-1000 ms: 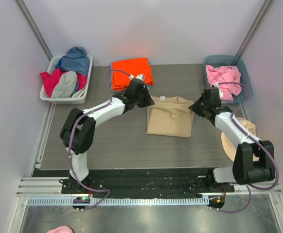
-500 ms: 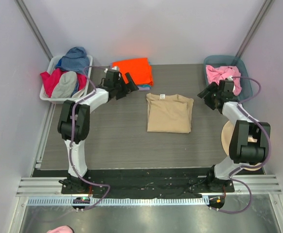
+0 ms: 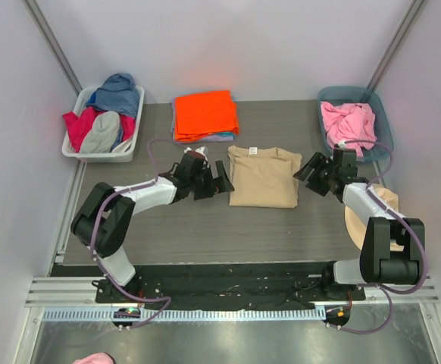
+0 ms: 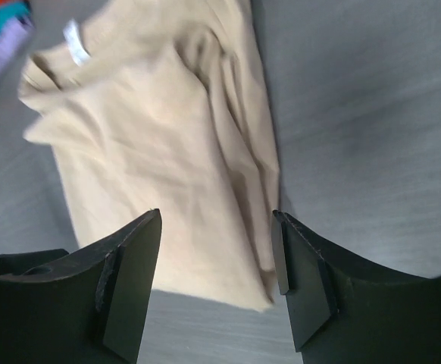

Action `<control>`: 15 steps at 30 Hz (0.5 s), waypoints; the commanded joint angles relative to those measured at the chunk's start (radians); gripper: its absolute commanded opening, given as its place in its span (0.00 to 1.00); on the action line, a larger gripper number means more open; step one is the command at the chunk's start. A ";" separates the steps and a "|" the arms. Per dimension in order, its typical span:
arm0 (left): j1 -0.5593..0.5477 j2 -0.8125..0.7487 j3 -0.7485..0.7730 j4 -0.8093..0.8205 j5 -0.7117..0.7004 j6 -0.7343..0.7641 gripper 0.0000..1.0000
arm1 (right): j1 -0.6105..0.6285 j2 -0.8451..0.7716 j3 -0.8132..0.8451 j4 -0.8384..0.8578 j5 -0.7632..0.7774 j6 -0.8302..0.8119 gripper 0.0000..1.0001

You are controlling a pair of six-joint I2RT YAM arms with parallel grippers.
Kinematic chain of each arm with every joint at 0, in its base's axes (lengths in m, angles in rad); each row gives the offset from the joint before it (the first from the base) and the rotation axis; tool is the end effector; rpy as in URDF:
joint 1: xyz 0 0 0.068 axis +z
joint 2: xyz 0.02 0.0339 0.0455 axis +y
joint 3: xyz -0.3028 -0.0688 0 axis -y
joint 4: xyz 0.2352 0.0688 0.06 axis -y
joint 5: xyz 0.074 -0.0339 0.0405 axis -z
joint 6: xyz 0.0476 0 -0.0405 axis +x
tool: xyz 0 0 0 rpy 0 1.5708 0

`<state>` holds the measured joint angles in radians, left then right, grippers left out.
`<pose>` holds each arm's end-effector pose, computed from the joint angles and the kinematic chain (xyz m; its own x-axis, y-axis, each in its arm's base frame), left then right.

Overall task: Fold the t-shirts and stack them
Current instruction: Fold the tshirt

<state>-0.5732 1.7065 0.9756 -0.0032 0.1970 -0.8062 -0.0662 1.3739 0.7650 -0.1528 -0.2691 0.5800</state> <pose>0.3022 -0.2062 0.2203 -0.8615 -0.2862 -0.4193 0.0465 0.7780 -0.6266 0.2750 -0.0055 0.2424 -0.6463 0.5723 -0.5048 0.2702 0.7902 0.5501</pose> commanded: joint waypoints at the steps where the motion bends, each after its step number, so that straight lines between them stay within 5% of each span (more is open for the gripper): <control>1: -0.031 -0.082 -0.086 0.063 -0.045 -0.037 1.00 | 0.014 -0.062 -0.073 -0.008 -0.053 -0.034 0.68; 12: -0.068 -0.199 -0.222 0.069 -0.070 -0.077 1.00 | 0.052 -0.104 -0.252 0.055 -0.114 0.015 0.63; 15: -0.071 -0.255 -0.242 0.043 -0.076 -0.079 1.00 | 0.094 -0.116 -0.303 0.091 -0.124 0.055 0.53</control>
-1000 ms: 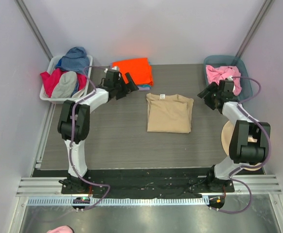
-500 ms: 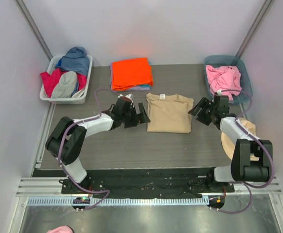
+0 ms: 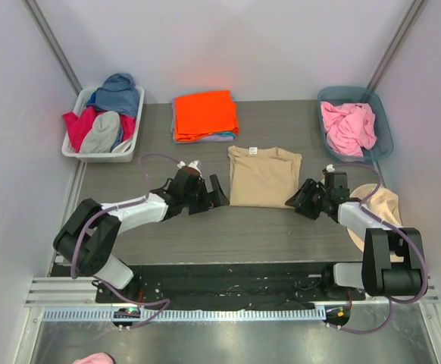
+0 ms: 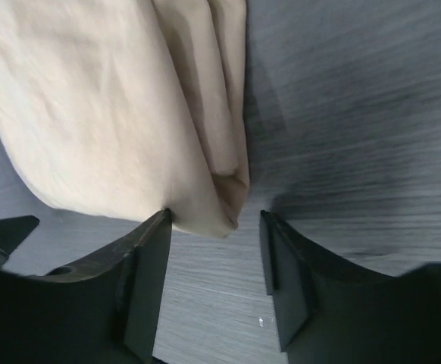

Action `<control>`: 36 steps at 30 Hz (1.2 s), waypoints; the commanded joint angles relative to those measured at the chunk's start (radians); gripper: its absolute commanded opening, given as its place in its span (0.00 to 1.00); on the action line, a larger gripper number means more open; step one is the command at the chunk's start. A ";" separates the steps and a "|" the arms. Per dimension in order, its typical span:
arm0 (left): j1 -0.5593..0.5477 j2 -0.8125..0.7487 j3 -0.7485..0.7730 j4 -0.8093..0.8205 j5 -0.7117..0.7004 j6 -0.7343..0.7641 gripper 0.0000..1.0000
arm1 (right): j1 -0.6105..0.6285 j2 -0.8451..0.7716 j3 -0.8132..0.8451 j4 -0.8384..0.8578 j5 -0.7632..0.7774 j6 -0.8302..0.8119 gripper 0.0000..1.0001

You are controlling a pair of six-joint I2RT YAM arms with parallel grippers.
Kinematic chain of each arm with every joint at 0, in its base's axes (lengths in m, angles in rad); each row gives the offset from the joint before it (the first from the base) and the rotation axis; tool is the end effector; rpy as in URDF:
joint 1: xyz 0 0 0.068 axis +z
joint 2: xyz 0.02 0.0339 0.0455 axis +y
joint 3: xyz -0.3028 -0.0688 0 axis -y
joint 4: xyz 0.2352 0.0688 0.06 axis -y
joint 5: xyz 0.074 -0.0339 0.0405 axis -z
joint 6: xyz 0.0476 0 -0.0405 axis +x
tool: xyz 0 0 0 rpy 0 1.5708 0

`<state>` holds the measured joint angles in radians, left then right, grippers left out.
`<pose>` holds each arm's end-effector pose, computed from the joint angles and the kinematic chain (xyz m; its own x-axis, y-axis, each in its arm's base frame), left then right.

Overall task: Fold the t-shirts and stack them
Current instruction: Fold the tshirt

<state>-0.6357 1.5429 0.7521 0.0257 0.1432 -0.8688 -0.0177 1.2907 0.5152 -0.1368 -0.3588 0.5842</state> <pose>0.2430 -0.1877 0.2073 -0.8718 -0.2959 -0.3903 0.0074 0.7888 -0.6146 0.2191 0.0128 0.1889 -0.7690 0.5301 -0.3573 0.2708 0.7764 0.5692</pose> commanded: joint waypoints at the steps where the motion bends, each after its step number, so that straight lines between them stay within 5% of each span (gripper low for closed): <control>1: -0.007 -0.108 -0.023 -0.006 -0.031 -0.016 1.00 | 0.061 -0.050 -0.067 0.085 -0.020 0.069 0.51; 10: -0.007 -0.323 -0.071 -0.142 -0.091 -0.006 1.00 | 0.410 -0.110 -0.167 0.230 0.185 0.288 0.46; 13: -0.007 -0.352 -0.079 -0.170 -0.105 0.002 1.00 | 0.473 -0.088 -0.127 0.181 0.231 0.307 0.57; 23: -0.007 -0.380 -0.099 -0.190 -0.099 -0.004 1.00 | 0.432 -0.231 -0.008 -0.151 0.578 0.192 0.73; 36: -0.007 -0.417 -0.117 -0.221 -0.116 -0.004 1.00 | 0.303 -0.067 0.098 -0.120 0.650 0.071 0.73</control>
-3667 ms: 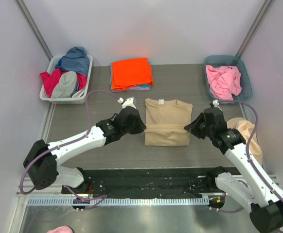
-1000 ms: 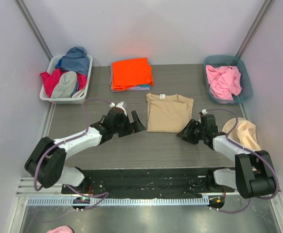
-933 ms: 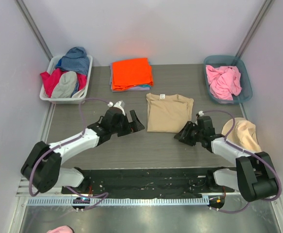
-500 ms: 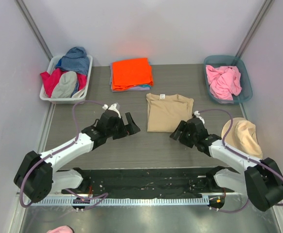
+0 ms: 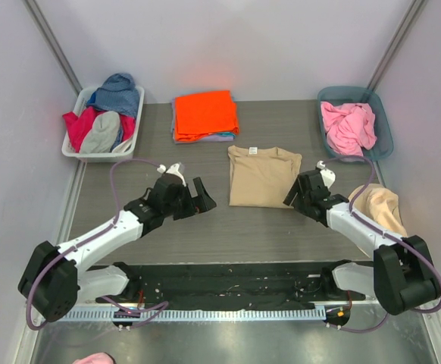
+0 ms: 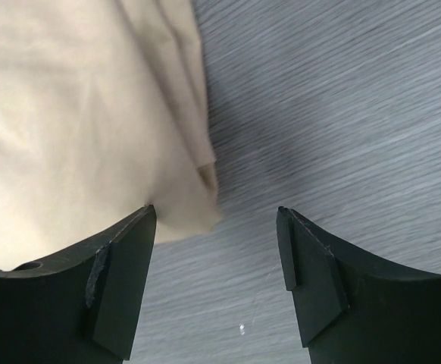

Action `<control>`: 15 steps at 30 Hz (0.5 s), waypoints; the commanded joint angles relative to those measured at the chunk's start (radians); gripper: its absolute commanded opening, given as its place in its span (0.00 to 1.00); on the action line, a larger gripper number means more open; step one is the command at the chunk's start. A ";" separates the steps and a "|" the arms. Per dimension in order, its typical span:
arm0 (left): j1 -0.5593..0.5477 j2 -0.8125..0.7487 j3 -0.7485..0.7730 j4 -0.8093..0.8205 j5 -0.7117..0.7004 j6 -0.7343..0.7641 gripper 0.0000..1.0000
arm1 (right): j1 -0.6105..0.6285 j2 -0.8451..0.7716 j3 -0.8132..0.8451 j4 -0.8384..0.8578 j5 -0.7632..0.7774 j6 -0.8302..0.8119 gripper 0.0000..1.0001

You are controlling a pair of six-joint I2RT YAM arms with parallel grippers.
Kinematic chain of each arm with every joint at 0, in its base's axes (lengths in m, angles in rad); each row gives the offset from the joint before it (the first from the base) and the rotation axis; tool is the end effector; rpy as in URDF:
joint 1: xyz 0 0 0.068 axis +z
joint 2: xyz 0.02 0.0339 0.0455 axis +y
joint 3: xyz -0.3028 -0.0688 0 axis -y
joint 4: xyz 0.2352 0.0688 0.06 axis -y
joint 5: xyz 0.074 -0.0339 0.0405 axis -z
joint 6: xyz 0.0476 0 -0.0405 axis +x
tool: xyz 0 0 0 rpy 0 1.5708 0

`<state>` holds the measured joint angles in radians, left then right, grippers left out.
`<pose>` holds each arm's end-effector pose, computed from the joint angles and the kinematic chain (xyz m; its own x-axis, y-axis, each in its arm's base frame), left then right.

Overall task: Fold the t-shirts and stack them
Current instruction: Fold the tshirt

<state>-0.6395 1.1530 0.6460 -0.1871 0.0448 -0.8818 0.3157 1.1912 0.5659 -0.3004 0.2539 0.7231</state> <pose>0.1795 -0.1362 0.2507 -0.8078 -0.3602 -0.4666 0.0004 0.7912 -0.6115 0.1994 0.0525 0.2098 -0.6733 0.4539 -0.5836 0.3849 0.8892 0.2474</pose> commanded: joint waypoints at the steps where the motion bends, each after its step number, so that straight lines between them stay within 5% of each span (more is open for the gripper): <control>1: -0.003 -0.029 -0.016 -0.009 -0.020 0.009 1.00 | -0.047 0.039 0.048 0.073 0.030 -0.077 0.73; 10: -0.003 -0.030 -0.026 -0.011 -0.020 0.004 1.00 | -0.067 0.103 0.026 0.252 -0.092 -0.180 0.71; 13: -0.003 -0.032 -0.031 -0.008 -0.022 0.000 1.00 | -0.066 0.108 -0.006 0.323 -0.165 -0.183 0.63; 15: -0.002 -0.030 -0.032 -0.006 -0.020 -0.002 1.00 | -0.066 0.113 -0.027 0.345 -0.198 -0.172 0.44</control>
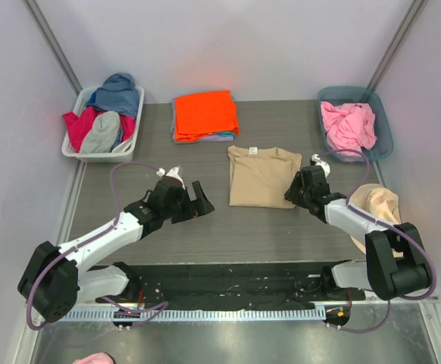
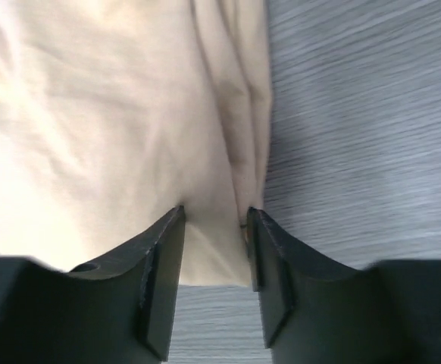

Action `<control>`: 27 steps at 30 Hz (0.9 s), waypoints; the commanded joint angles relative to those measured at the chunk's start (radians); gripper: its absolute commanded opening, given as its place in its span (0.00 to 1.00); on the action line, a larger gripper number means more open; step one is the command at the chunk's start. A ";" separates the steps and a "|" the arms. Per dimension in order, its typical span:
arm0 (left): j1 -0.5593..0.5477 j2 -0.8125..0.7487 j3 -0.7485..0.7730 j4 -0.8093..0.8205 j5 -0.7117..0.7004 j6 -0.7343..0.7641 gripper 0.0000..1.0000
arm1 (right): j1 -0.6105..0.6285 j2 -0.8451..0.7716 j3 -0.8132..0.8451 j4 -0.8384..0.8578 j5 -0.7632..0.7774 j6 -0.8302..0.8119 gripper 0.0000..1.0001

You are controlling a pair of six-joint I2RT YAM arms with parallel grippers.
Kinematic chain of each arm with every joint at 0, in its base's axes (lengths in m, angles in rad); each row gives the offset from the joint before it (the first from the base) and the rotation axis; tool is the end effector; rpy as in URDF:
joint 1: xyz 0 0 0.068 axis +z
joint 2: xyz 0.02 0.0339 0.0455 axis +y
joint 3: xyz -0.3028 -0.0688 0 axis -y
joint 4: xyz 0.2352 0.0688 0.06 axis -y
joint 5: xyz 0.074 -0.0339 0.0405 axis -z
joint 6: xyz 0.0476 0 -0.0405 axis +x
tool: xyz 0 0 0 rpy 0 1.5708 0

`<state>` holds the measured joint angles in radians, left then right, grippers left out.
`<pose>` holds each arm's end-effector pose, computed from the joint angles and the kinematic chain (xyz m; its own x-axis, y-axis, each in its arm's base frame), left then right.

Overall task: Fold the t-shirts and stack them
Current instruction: Fold the tshirt

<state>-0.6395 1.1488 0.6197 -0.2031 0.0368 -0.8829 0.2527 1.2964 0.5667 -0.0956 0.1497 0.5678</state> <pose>0.1753 -0.1325 0.2415 -0.8183 -0.3536 -0.4532 -0.0218 0.8070 -0.5902 0.2297 0.0520 0.2039 -0.6801 0.3736 -0.6308 0.2567 0.9273 0.2724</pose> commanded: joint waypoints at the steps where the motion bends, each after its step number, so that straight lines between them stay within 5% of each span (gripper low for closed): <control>1: -0.003 -0.024 -0.009 0.008 -0.012 -0.002 1.00 | -0.003 0.012 -0.036 0.160 -0.128 -0.016 0.37; 2: -0.003 -0.024 -0.009 0.008 -0.012 -0.004 1.00 | -0.003 0.015 -0.050 0.169 -0.136 -0.010 0.20; 5: -0.003 -0.031 -0.015 0.010 -0.012 -0.007 1.00 | -0.001 0.017 -0.080 0.188 -0.211 0.026 0.03; 11: -0.002 -0.043 -0.021 0.008 -0.014 -0.011 1.00 | 0.055 -0.045 -0.131 0.154 -0.230 0.156 0.01; 16: -0.003 -0.054 -0.031 0.008 -0.020 -0.019 1.00 | 0.245 -0.097 -0.117 0.064 -0.161 0.351 0.01; 22: -0.003 -0.061 -0.044 0.008 -0.028 -0.030 0.99 | 0.621 -0.004 0.037 -0.009 -0.042 0.512 0.37; 27: -0.003 -0.067 -0.049 0.005 -0.029 -0.034 1.00 | 0.726 0.047 0.188 -0.073 -0.029 0.466 0.46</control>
<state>-0.6395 1.1057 0.5770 -0.2039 0.0227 -0.9092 0.9482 1.3350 0.6476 -0.1169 0.0589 1.0103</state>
